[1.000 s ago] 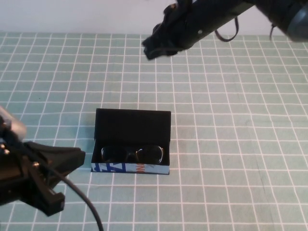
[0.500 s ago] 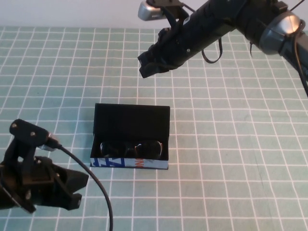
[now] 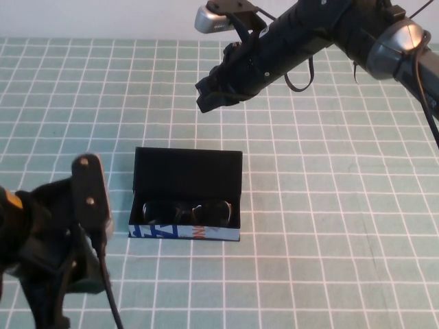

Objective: Return glasses to glasses case
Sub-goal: Close the glasses case

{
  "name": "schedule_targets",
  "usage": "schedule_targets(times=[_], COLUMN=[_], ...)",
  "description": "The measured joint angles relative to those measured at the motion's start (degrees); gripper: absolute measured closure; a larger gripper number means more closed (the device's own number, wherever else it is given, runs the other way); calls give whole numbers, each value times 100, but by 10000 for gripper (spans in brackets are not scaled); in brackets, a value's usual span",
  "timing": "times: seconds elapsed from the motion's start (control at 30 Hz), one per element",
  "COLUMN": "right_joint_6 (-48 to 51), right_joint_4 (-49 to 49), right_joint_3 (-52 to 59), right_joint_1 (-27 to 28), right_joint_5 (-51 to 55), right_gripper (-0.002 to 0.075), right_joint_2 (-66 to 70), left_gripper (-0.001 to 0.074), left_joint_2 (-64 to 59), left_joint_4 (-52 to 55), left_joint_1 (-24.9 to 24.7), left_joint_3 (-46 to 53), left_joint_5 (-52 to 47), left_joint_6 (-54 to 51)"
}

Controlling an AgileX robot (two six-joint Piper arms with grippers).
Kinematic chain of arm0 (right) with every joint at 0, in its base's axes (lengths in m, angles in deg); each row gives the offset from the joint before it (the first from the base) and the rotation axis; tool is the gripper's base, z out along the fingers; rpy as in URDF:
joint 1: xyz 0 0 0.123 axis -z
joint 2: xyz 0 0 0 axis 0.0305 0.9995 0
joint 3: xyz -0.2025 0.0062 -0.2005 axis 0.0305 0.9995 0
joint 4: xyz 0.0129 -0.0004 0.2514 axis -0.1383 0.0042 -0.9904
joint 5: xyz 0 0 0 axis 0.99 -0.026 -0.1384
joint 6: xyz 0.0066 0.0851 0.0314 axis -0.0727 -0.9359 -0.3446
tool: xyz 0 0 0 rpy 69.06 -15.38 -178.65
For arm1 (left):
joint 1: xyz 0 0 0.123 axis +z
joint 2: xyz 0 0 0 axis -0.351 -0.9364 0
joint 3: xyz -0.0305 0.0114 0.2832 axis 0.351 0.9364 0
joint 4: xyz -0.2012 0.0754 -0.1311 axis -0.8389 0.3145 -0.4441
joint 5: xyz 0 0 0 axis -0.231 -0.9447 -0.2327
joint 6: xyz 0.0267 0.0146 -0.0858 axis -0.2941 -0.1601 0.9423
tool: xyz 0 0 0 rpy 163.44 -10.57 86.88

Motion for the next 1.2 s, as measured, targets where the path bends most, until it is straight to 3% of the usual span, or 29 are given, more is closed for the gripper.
schedule_targets(times=[0.1, 0.2, 0.47, 0.6, 0.87, 1.03, 1.2], right_joint_6=[0, 0, 0, 0, 0, 74, 250], right_joint_4=[-14, -26, 6, 45, 23, 13, 13], right_joint_3=[0, 0, 0, 0, 0, 0, 0], right_joint_1=[0, 0, 0, 0, 0, 0, 0], right_joint_5=[0, 0, 83, 109, -55, -80, -3], right_gripper=[737, 737, 737, 737, 737, 737, 737], right_joint_2=[0, 0, 0, 0, 13, 41, 200], left_gripper=[733, 733, 733, 734, 733, 733, 734], left_joint_2=[-245, -470, -535, -545, -1018, -1572, -1958], left_joint_4=[905, 1257, -1154, -1367, -2323, -3233, -3251], left_joint_1=[-151, -151, -300, -623, -1747, -1992, -2003], left_joint_3=[-10, -10, 361, 1006, 1817, 1827, 1827], left_joint_5=[-40, 639, 3015, 3827, 5859, 6529, 7076], left_joint_6=[1031, 1843, 1299, 1217, 1376, 1456, 1649])
